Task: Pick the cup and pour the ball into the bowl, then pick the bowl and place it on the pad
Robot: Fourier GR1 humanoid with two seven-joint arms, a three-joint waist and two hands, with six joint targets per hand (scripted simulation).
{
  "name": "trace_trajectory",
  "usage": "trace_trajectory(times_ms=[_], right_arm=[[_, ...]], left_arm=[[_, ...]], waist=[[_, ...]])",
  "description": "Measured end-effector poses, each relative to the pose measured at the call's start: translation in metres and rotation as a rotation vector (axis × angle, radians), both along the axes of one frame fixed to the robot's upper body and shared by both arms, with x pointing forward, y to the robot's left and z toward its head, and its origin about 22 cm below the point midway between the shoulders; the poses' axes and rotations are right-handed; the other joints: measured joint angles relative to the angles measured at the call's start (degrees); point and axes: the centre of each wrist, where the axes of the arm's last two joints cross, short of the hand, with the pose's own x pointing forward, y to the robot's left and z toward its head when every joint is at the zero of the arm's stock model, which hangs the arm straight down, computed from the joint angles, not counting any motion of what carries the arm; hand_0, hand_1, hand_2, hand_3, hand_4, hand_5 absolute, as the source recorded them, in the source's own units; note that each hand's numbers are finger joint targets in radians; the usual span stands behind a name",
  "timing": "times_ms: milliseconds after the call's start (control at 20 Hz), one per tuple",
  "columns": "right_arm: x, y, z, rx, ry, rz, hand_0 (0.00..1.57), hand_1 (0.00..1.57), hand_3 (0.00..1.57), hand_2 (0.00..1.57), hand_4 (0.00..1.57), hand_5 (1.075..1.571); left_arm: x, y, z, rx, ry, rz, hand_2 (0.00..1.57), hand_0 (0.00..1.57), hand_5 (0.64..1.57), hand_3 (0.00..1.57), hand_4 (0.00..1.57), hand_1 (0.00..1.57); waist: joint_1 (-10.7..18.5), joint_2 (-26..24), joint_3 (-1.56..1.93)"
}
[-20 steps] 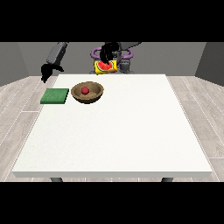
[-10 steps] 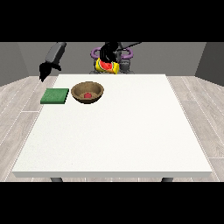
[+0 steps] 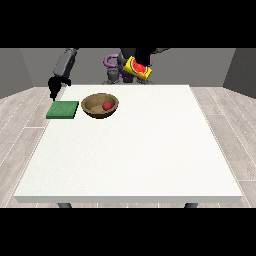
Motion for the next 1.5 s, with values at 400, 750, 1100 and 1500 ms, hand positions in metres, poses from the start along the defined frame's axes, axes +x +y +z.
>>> trace_trajectory(times_ms=[400,750,1100,1500], right_arm=[[-0.002,-0.023,0.018,-0.002,-0.087,-0.095,0.00,0.00,0.28,0.41,0.70,1.550],[0.010,-0.039,0.045,0.017,-0.211,-0.161,0.00,0.00,0.27,0.41,0.66,1.552],[0.032,-0.036,0.072,0.034,-0.332,-0.145,0.00,0.00,0.00,0.00,0.00,1.570],[0.062,-0.010,0.079,0.029,-0.289,-0.124,0.00,0.00,0.00,0.00,0.00,1.566]], left_arm=[[-0.009,0.080,-0.058,-0.499,0.203,-0.005,1.11,1.28,1.571,0.78,1.42,1.28],[-0.018,0.136,-0.082,-0.868,0.184,-0.149,0.92,0.97,1.545,0.57,1.21,0.97],[-0.015,0.150,-0.103,-1.172,0.339,-0.286,0.00,0.00,0.638,0.00,0.00,0.00],[-0.009,0.167,-0.104,-1.282,0.381,-0.298,0.00,0.00,0.684,0.00,0.00,0.00]], waist=[[7.4,8.2,-0.39],[12.1,18.5,-0.36],[11.4,24.5,-0.99],[7.9,23.0,-1.13]])
